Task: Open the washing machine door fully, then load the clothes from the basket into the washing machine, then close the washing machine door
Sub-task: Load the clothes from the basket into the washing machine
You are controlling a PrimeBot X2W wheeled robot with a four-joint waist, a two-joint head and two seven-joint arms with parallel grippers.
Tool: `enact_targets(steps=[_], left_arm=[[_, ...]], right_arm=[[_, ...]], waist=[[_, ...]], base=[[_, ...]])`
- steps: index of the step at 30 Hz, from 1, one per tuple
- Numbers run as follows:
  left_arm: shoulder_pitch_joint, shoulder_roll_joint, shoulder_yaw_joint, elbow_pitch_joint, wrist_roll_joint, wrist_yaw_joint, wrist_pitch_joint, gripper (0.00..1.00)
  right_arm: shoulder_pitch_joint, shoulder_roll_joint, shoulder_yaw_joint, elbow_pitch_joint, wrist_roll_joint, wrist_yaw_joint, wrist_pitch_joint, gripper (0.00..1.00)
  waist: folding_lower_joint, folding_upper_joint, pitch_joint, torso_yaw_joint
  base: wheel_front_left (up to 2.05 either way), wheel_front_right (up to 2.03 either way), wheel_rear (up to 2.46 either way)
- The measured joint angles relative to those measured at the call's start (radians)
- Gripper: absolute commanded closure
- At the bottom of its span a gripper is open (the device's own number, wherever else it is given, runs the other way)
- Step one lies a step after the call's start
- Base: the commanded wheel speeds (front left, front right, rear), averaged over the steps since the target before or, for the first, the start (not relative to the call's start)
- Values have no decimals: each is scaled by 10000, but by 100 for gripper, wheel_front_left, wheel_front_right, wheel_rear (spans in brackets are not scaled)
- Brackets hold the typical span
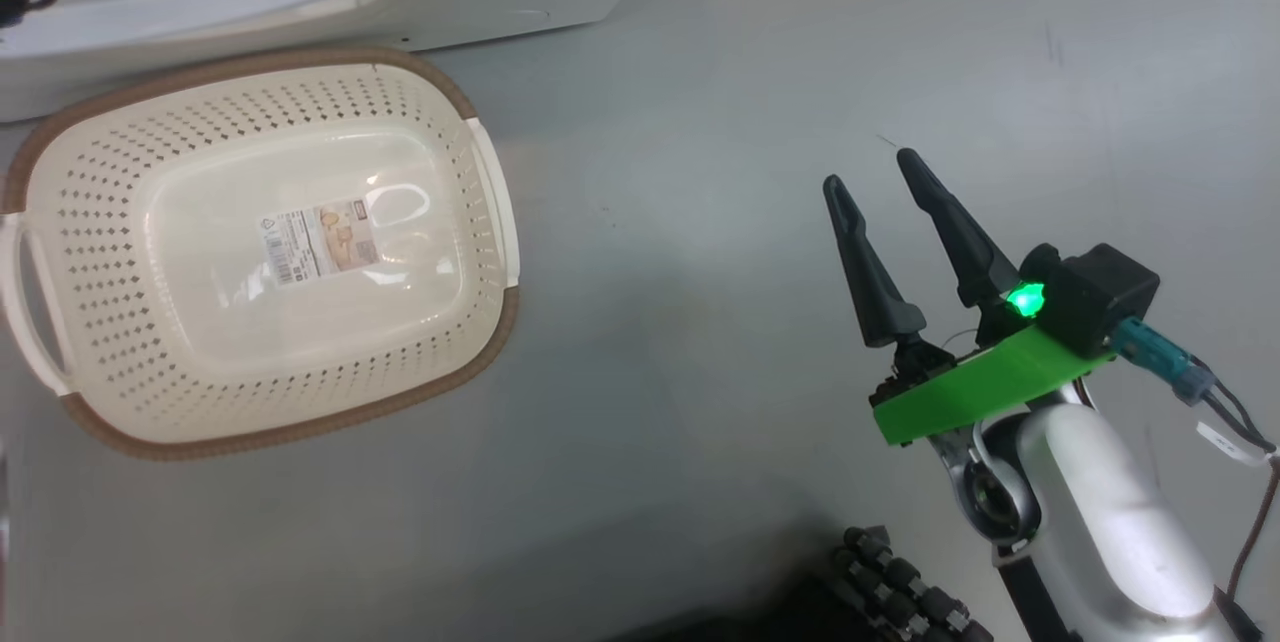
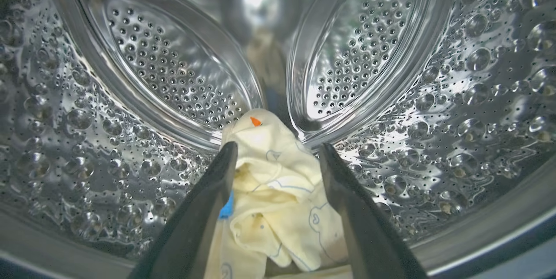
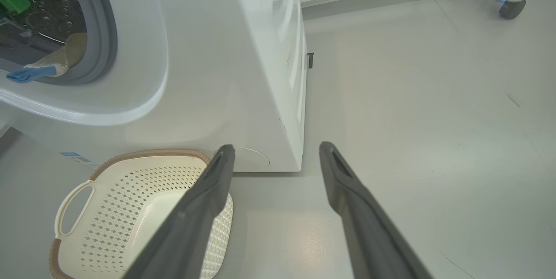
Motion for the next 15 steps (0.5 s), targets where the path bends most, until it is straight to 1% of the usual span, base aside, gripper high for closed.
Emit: enact_targets(steps=[6, 15], left_arm=[[361, -458, 15, 731, -303, -17, 0, 0], [1055, -930, 52, 989, -635, -40, 0, 0]], right_arm=[[6, -58, -134, 65, -50, 0, 0, 0], [31, -186, -382, 157, -88, 0, 0, 0]], waist=[[0, 0, -387, 293], [0, 0, -1086, 789]], base=[[0, 0, 0], [0, 0, 0]])
